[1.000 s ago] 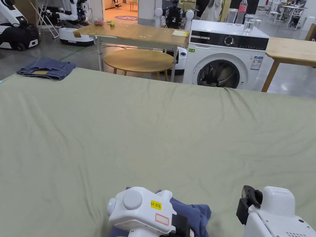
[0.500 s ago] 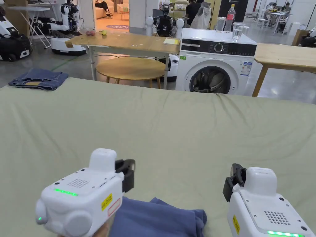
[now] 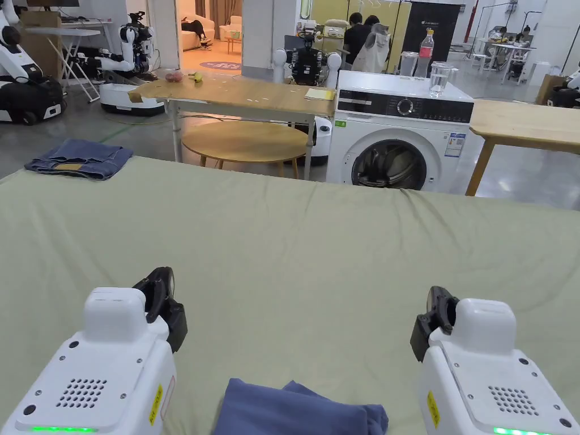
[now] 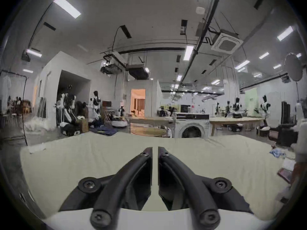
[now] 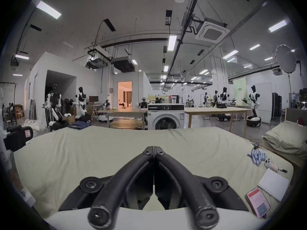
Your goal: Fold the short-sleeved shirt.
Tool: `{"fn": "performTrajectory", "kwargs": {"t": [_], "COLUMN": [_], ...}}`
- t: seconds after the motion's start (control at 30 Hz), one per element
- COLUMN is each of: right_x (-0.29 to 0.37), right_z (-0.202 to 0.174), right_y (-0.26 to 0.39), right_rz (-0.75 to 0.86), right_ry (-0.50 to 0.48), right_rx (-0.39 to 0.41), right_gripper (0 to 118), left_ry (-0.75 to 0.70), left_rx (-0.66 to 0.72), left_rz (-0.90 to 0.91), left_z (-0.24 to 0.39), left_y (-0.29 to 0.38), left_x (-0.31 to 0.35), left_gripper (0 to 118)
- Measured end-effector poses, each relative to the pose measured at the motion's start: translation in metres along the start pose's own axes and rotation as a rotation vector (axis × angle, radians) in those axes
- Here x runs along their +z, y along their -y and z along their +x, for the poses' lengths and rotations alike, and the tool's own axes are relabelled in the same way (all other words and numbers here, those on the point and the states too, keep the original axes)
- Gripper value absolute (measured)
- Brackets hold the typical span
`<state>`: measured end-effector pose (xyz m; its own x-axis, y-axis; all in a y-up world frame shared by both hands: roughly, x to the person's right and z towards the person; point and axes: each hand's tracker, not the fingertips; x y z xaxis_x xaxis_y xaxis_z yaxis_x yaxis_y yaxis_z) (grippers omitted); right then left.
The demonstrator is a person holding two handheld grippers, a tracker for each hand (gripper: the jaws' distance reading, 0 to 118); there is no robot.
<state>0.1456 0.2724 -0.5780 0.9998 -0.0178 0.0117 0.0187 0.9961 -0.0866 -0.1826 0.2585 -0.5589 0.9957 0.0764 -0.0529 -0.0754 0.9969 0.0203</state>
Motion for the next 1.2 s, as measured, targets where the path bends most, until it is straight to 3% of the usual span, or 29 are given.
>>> {"fn": "performTrajectory", "kwargs": {"t": [0.43, 0.6, 0.67, 0.83, 1.0, 1.1, 1.13, 1.2], "right_x": [0.035, 0.004, 0.000, 0.001, 0.001, 0.000, 0.000, 0.000], "right_z": [-0.049, -0.043, -0.036, -0.042, -0.039, -0.038, -0.037, -0.037], "right_y": [0.093, 0.138, 0.141, 0.134, 0.132, 0.132, 0.132, 0.132], "right_rz": [-0.417, -0.643, -0.634, -0.643, -0.650, -0.656, -0.656, -0.656], "right_ry": [-0.222, -0.152, -0.172, -0.153, -0.161, -0.173, -0.177, -0.180], "right_rx": [0.093, 0.064, 0.019, 0.049, 0.039, 0.036, 0.038, 0.038], "right_gripper": [0, 0, 0, 0, 0, 0, 0, 0], "left_ry": [-0.013, 0.010, 0.033, 0.093, 0.372, 0.555, 0.586, 0.658], "left_rx": [0.039, 0.052, 0.052, 0.134, 0.335, 0.480, 0.528, 0.595], "left_rz": [-0.070, -0.151, -0.233, -0.524, -0.806, -0.947, -0.972, -1.022], "left_z": [-0.029, -0.041, -0.046, -0.066, -0.092, -0.100, -0.102, -0.103], "left_y": [0.004, 0.013, 0.020, 0.035, 0.056, 0.073, 0.079, 0.091], "left_x": [0.003, 0.006, 0.007, -0.003, -0.026, -0.041, -0.046, -0.055], "left_gripper": [0, 0, 0, 0, 0, 51, 62, 71]}}
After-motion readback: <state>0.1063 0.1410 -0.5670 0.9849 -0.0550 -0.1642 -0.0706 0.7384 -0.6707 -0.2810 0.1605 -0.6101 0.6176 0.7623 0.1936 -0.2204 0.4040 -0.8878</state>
